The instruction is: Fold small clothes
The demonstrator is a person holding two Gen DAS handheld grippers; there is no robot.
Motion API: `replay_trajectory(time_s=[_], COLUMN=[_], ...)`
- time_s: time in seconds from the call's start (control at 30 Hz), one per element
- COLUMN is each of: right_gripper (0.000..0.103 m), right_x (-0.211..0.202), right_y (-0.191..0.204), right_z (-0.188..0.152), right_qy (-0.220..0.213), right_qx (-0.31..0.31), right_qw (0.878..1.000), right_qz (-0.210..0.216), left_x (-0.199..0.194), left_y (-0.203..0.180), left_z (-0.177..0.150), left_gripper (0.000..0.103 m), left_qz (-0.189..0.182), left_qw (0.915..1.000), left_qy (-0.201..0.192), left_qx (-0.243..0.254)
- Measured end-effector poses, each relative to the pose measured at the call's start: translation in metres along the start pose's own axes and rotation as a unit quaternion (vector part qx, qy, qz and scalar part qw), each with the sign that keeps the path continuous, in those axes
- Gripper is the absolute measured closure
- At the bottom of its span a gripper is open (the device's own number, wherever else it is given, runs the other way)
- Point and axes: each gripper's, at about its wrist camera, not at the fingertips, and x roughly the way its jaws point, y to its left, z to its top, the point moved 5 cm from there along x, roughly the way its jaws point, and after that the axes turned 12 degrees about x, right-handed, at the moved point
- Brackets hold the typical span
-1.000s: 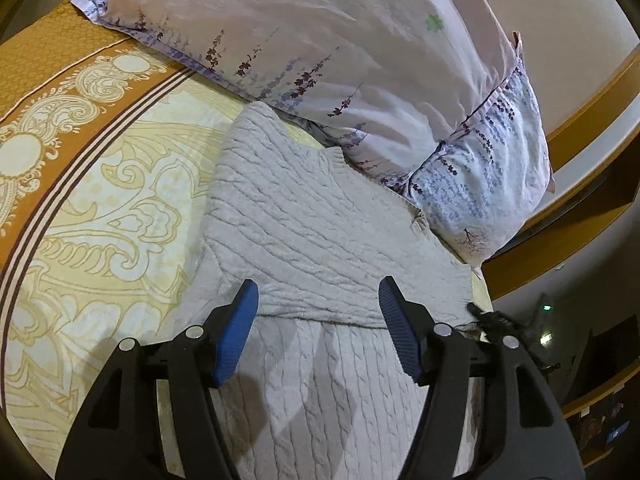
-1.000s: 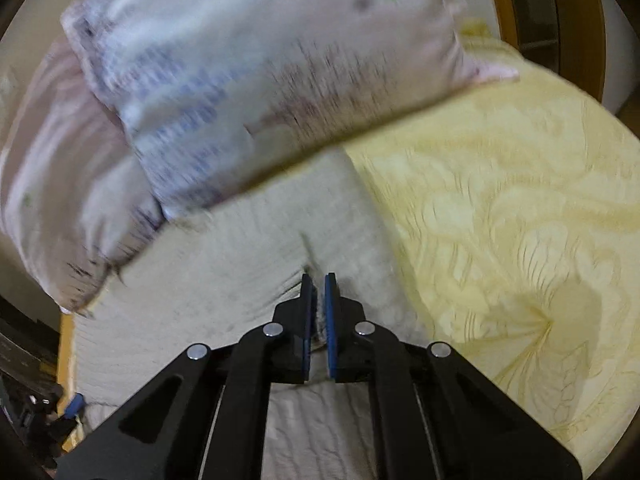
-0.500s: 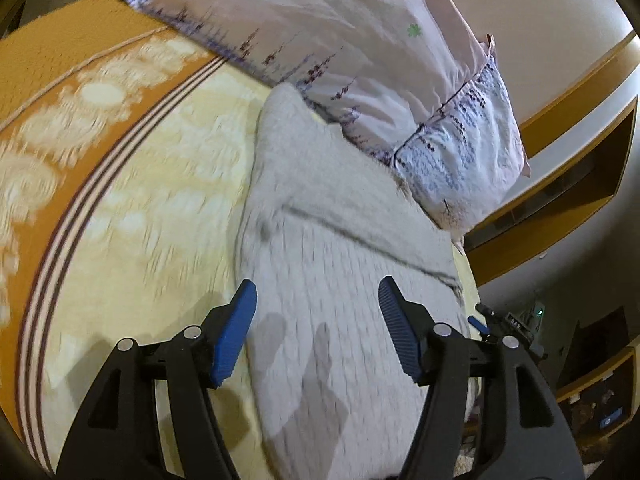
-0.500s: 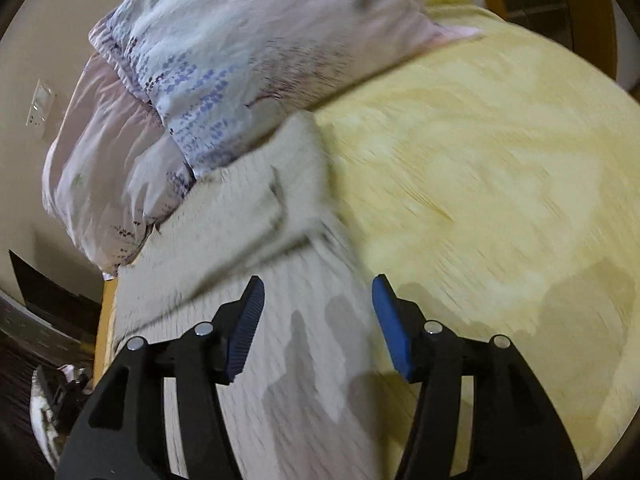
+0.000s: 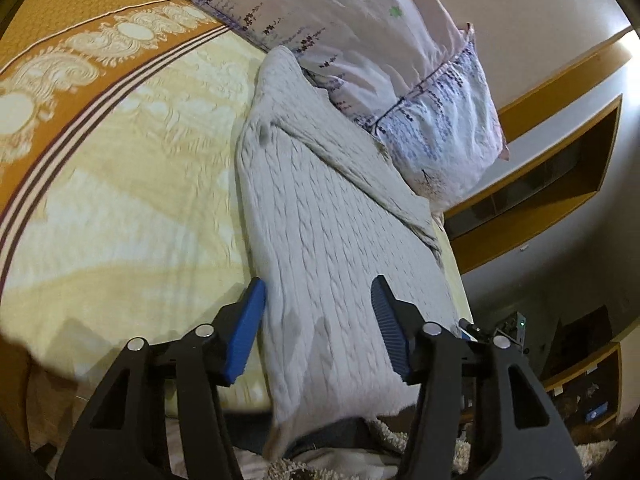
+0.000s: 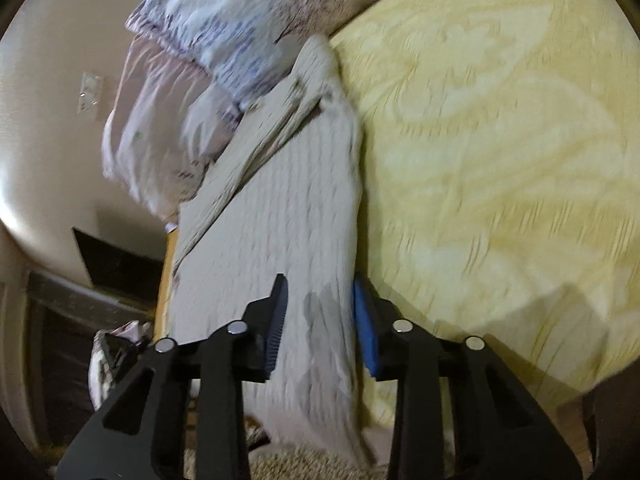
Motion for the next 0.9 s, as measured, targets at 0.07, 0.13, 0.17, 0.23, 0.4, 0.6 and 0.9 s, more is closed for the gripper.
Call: replay_trajectory(time_s=[0.07,0.13,0.17,0.23,0.4,0.6,0.9], right_gripper=[0.079,0.080,0.080,0.080,0.081,0.094,0.096], right_x=[0.000,0.000,0.000,0.000,0.001,0.003,-0.026], right_y=[-0.002,-0.003,-0.002,0.000,0.009,0.017,0.047], right_z=[-0.012,-0.024,-0.029,-0.039,-0.060,-0.064,-0.045], right_qy=[0.014,0.031,0.038,0.049,0.072,0.067,-0.047], right_qx=[-0.004,-0.005,-0.007,-0.013,-0.037,-0.062,-0.134], right_qw=[1.000,0.999,0.999,0.998,0.996,0.995,0.990], right_qz=[0.009,0.023,0.028,0.032,0.039,0.028,0.010], left_x=[-0.003,-0.006,-0.008,-0.013,-0.014,0.000,-0.014], left_y=[-0.002,-0.004,-0.005,-0.007,-0.013,-0.017,-0.026], left_z=[-0.011,-0.026,-0.032,-0.038,-0.059,-0.070,-0.042], left_gripper=[0.049,0.054,0.056,0.056,0.059,0.075,0.096], left_qz=[-0.012,-0.025,-0.032,-0.033,-0.040,-0.055,-0.024], left_qw=[0.9999,0.9994,0.9992,0.9991,0.9981,0.9962,0.9992], left_qy=[0.008,0.013,0.012,0.007,0.032,0.055,0.028], left_qx=[-0.010,-0.020,-0.023,-0.027,-0.035,-0.040,0.014])
